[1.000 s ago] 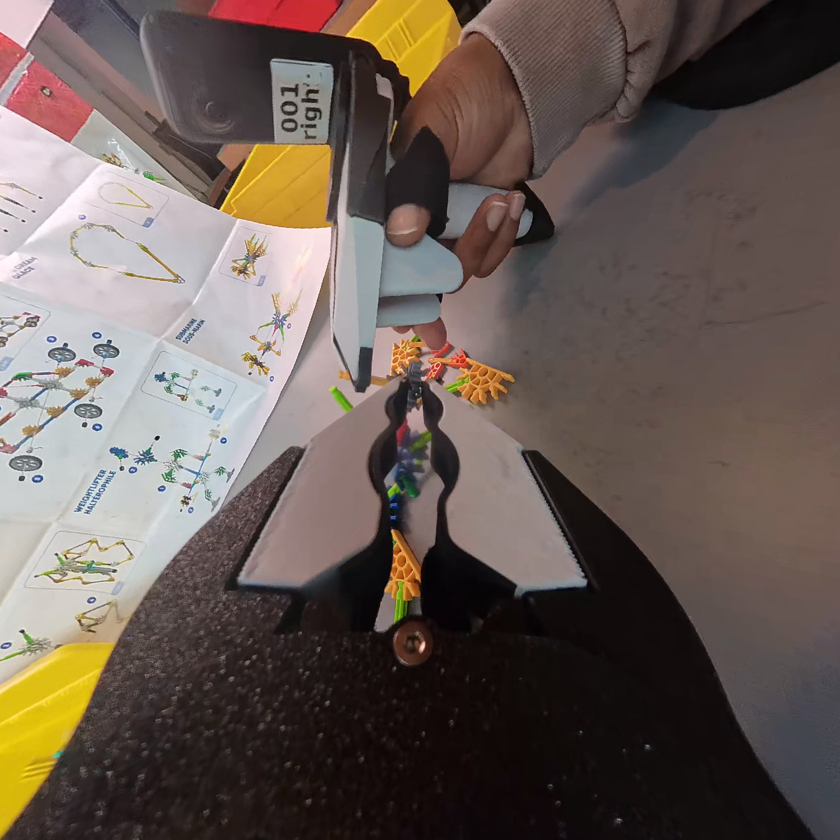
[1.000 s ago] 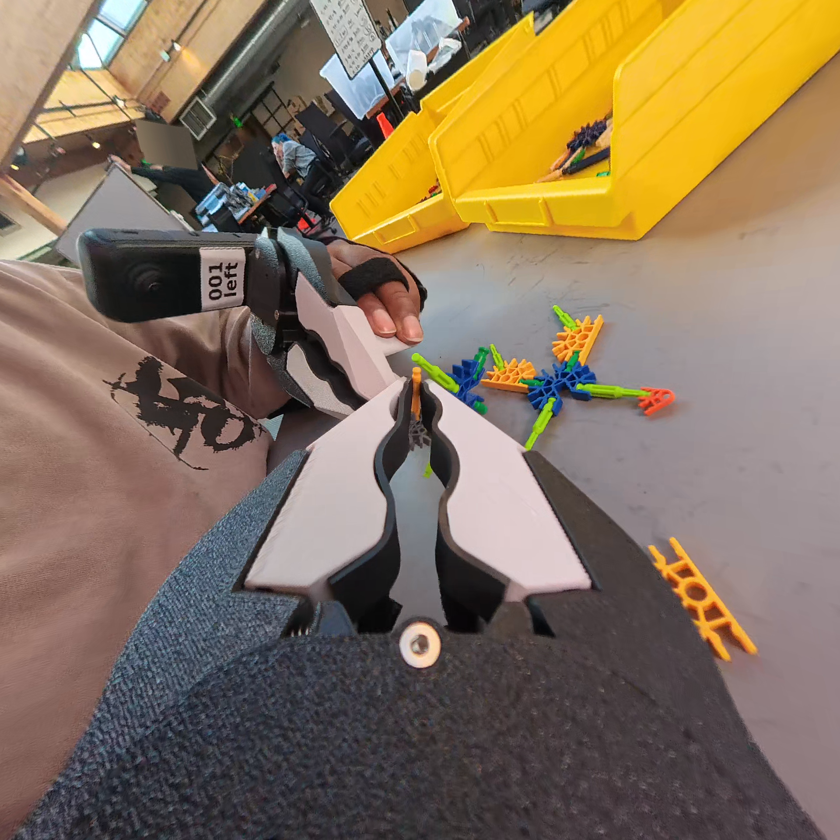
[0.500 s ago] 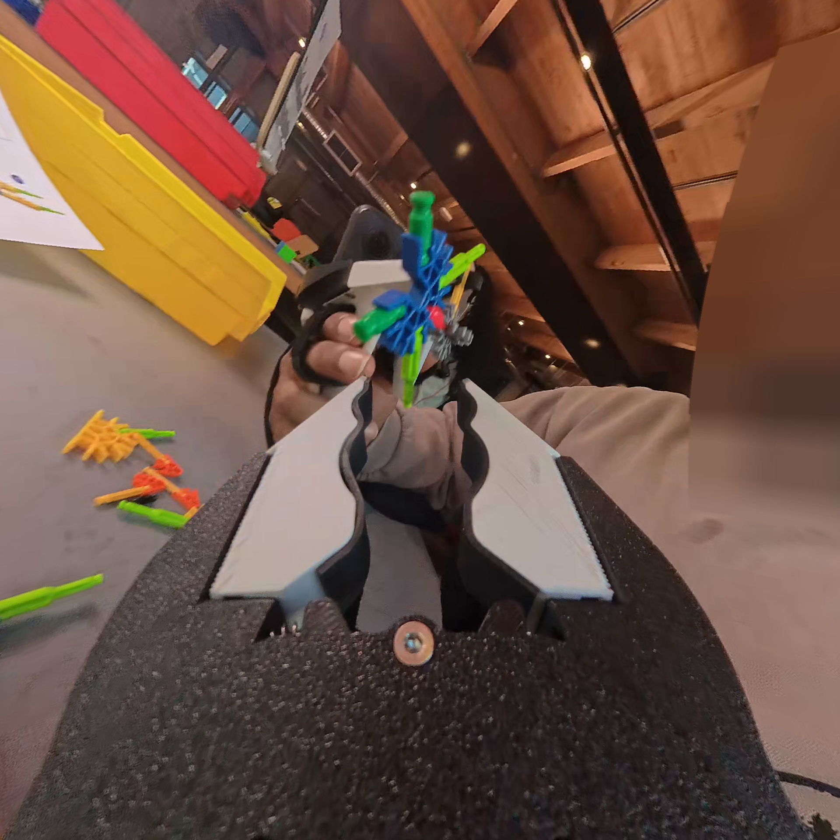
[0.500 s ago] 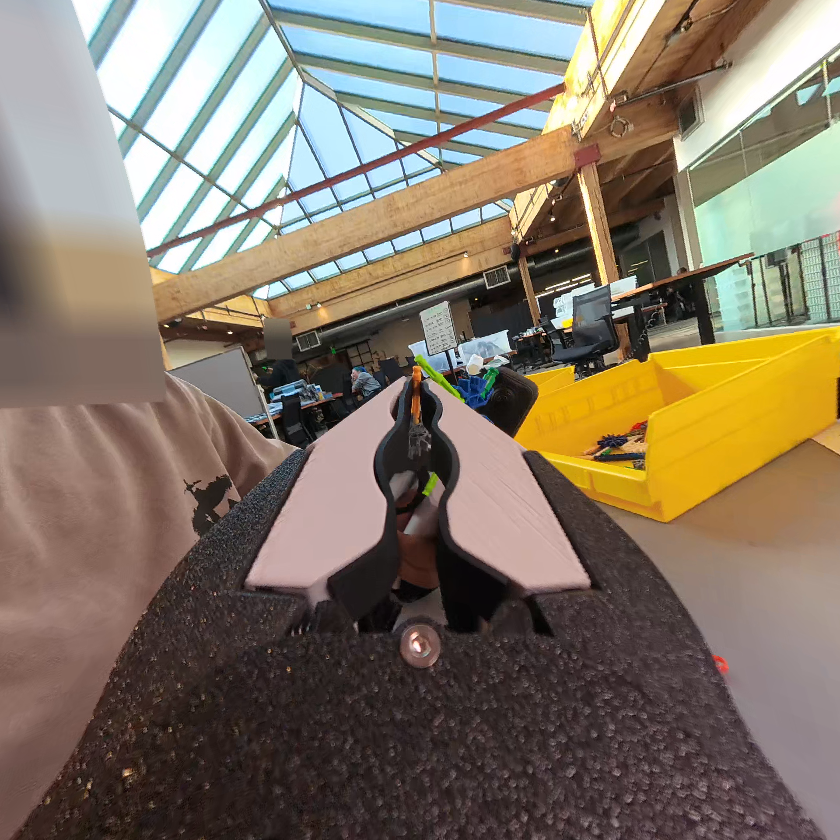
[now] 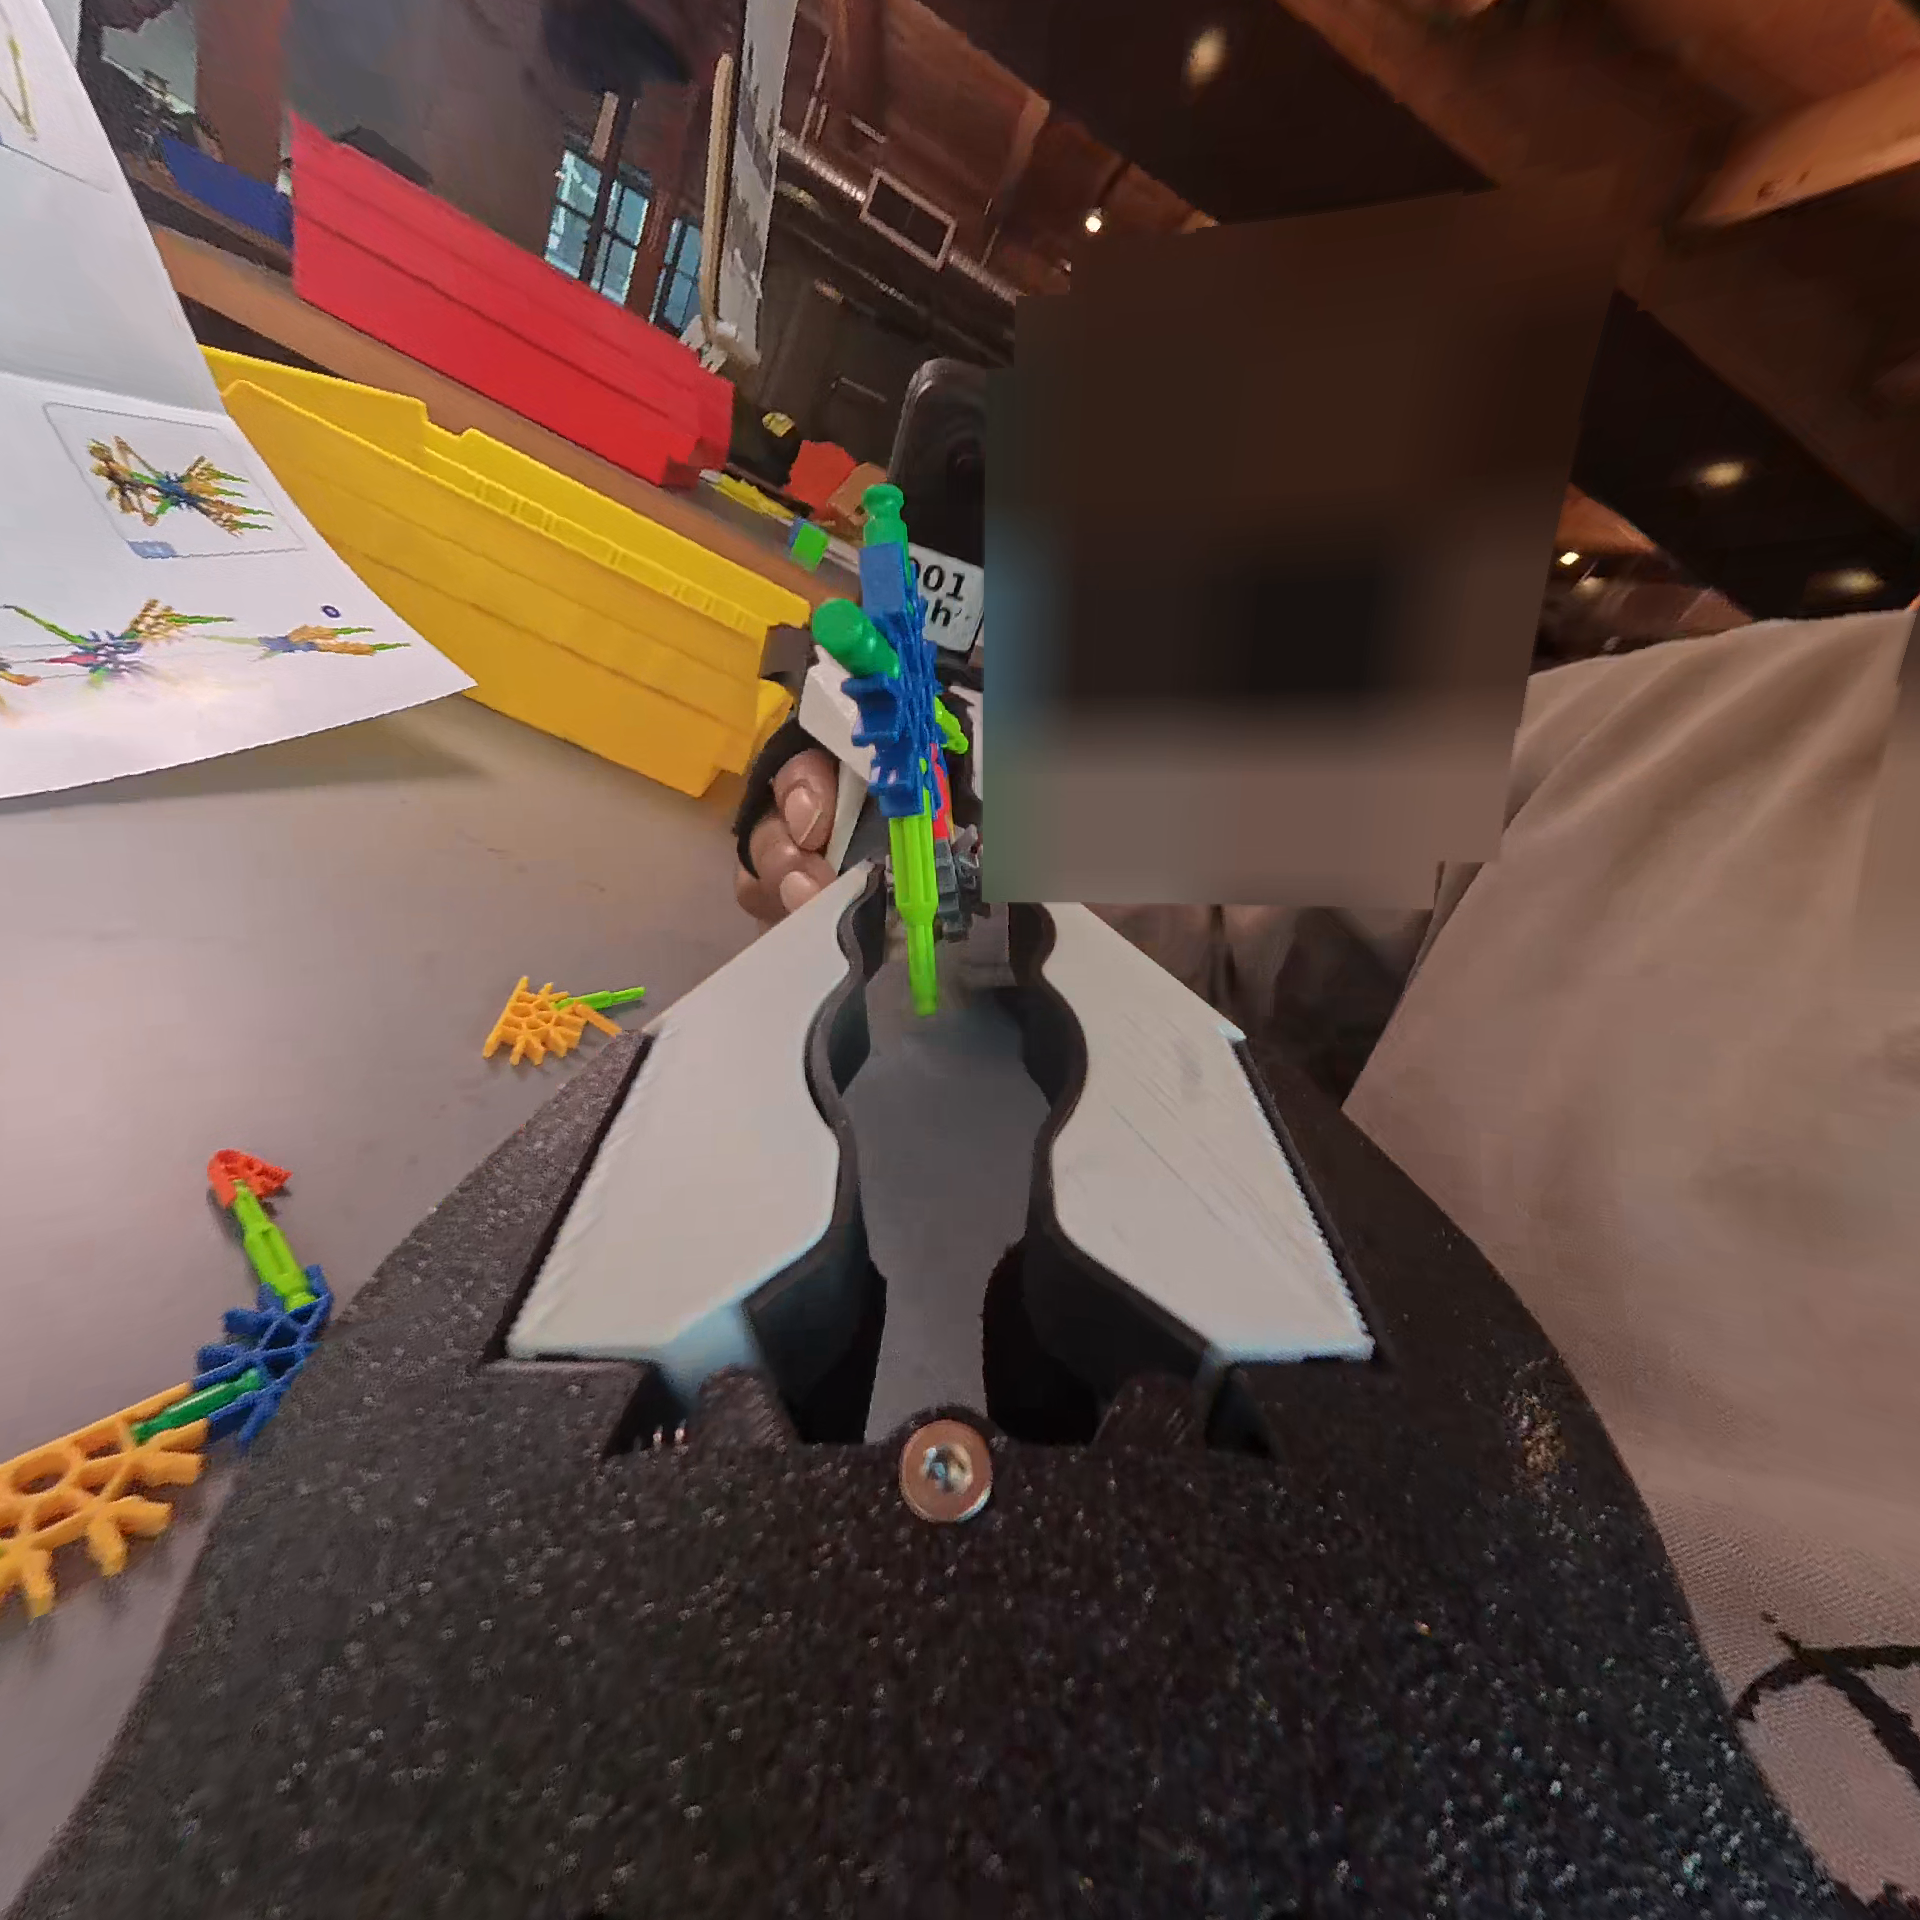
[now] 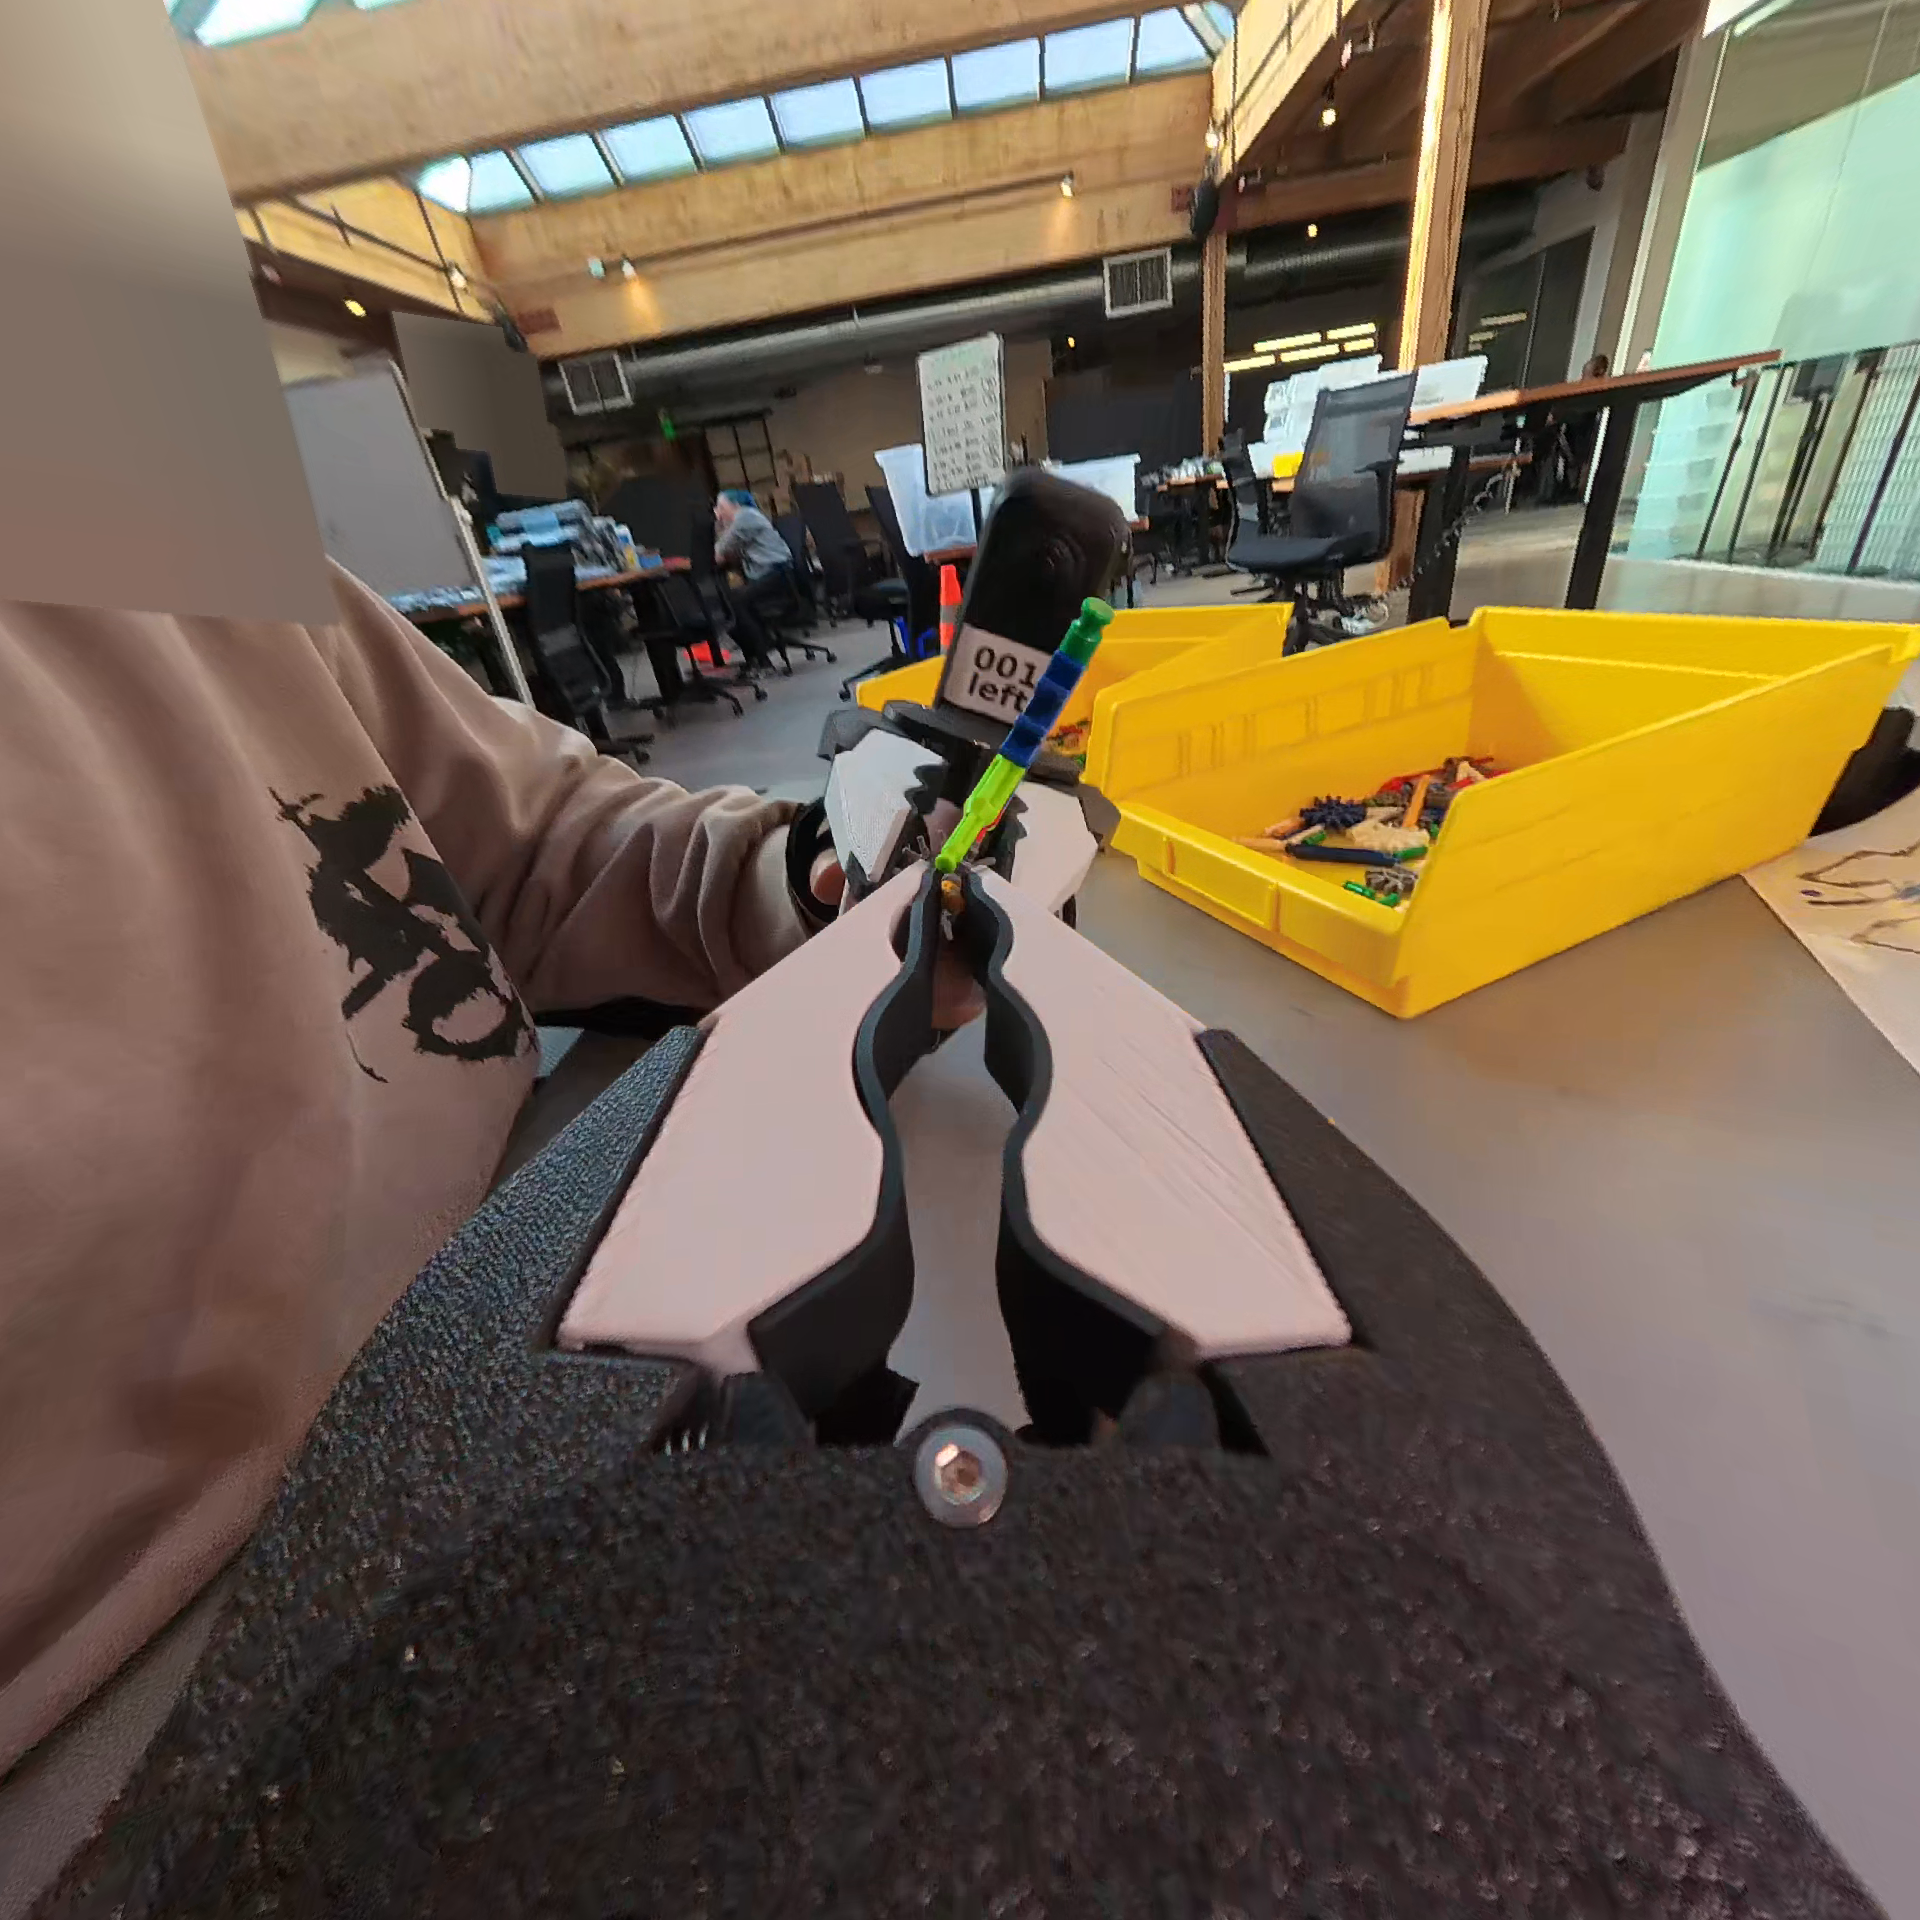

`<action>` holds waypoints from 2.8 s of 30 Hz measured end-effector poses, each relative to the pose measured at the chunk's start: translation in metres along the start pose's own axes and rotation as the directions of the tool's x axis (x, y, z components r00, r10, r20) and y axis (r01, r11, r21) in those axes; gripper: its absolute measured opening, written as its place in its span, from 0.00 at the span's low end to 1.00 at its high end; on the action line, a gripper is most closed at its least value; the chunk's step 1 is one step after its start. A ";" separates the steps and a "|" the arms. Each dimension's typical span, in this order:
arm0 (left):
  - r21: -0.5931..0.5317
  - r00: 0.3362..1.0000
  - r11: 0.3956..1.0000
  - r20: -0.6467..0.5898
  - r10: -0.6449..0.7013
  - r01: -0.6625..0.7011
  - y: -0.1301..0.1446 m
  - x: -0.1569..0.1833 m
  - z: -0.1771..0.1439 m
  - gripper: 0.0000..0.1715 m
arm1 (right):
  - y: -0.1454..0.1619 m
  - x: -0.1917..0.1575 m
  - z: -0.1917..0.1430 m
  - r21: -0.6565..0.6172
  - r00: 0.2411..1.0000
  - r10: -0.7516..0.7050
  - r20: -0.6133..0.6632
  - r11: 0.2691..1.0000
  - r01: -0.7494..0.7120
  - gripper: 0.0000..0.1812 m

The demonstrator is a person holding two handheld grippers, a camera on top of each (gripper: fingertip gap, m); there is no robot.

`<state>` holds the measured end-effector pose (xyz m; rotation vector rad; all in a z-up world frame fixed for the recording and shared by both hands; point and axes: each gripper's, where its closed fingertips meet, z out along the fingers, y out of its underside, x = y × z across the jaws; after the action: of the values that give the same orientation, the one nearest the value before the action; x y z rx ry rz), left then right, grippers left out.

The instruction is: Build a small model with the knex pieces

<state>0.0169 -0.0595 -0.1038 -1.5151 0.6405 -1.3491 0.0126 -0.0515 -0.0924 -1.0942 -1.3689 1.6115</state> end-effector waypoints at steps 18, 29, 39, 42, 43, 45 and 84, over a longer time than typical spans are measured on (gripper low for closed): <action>-0.106 0.989 0.984 -0.001 0.146 -0.145 0.016 0.000 -0.001 0.13 | 0.023 -0.004 -0.001 -0.150 0.996 0.071 0.045 0.987 -0.063 0.00; -0.066 0.944 0.998 -0.328 -0.021 -0.001 0.017 0.049 0.005 0.13 | 0.010 -0.049 -0.003 -0.021 0.869 0.260 0.420 0.961 -0.277 0.00; -0.071 0.849 0.993 -0.515 -0.116 0.093 0.021 0.077 0.007 0.12 | 0.003 -0.078 -0.008 -0.042 0.712 0.324 0.623 0.922 -0.384 0.01; -0.077 0.831 0.992 -0.542 -0.123 0.097 0.022 0.082 0.008 0.10 | 0.002 -0.082 -0.009 -0.057 0.675 0.338 0.656 0.914 -0.402 0.01; -0.077 0.824 0.992 -0.552 -0.126 0.101 0.022 0.084 0.008 0.10 | 0.001 -0.084 -0.010 -0.061 0.663 0.340 0.667 0.912 -0.406 0.01; -0.079 0.829 0.994 -0.549 -0.109 0.079 0.022 0.085 0.007 0.11 | 0.001 -0.084 -0.009 -0.061 0.675 0.332 0.659 0.918 -0.392 0.00; -0.024 0.951 0.993 -0.287 -0.116 0.114 0.007 0.034 0.000 0.01 | 0.007 -0.039 -0.010 -0.018 0.928 0.162 0.336 0.986 -0.166 0.01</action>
<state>0.0270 -0.0913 -0.0953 -1.3898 0.7472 -1.6785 0.0354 -0.0847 -0.0944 -0.9780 -1.5139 1.9980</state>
